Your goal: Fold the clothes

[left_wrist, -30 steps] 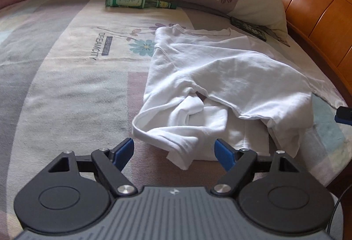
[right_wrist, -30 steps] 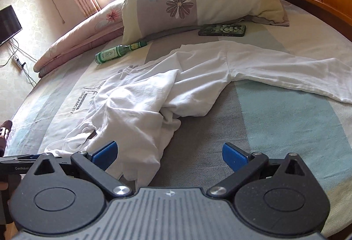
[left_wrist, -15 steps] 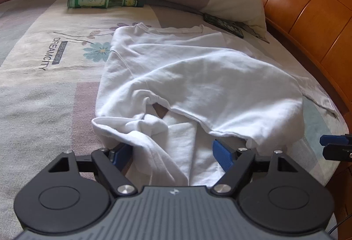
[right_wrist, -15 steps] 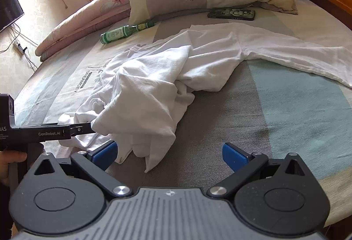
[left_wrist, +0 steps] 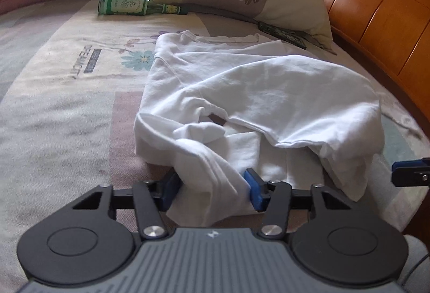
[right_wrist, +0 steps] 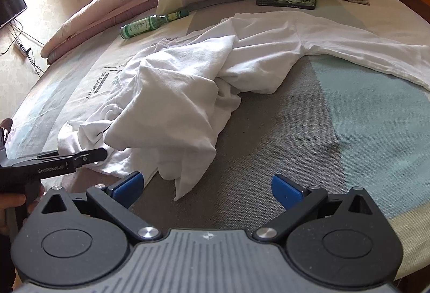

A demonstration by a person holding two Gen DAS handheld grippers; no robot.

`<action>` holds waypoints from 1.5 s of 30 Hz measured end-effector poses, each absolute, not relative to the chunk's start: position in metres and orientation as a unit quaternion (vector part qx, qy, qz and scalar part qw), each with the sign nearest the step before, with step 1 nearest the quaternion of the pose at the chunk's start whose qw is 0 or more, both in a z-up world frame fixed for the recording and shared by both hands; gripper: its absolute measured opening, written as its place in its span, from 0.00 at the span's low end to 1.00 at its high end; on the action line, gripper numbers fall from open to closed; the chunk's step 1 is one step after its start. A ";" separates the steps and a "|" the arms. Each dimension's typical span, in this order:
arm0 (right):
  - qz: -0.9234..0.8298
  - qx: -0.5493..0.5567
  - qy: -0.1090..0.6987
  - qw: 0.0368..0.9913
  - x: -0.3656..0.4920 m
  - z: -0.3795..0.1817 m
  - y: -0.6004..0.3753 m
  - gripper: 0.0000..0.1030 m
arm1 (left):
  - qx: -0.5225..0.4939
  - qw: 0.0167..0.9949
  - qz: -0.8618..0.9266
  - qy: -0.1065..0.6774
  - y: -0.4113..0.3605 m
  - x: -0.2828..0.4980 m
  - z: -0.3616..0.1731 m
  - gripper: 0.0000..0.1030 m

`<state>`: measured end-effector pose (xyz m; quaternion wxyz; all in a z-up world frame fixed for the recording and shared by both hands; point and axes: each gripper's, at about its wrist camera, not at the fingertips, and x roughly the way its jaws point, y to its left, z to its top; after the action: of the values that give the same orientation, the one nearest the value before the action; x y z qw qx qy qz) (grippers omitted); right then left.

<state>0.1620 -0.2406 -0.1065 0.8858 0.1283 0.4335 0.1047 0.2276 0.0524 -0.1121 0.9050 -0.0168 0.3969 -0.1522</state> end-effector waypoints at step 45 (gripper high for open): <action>0.074 0.133 0.432 0.889 0.161 -0.111 -0.256 1.00 | 0.203 0.899 -0.154 0.357 0.039 0.280 -0.082 0.42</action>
<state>0.1610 -0.2559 -0.1110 0.8892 0.1331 0.4315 0.0741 0.2796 0.0392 -0.0817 0.8987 0.2029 0.3572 -0.1538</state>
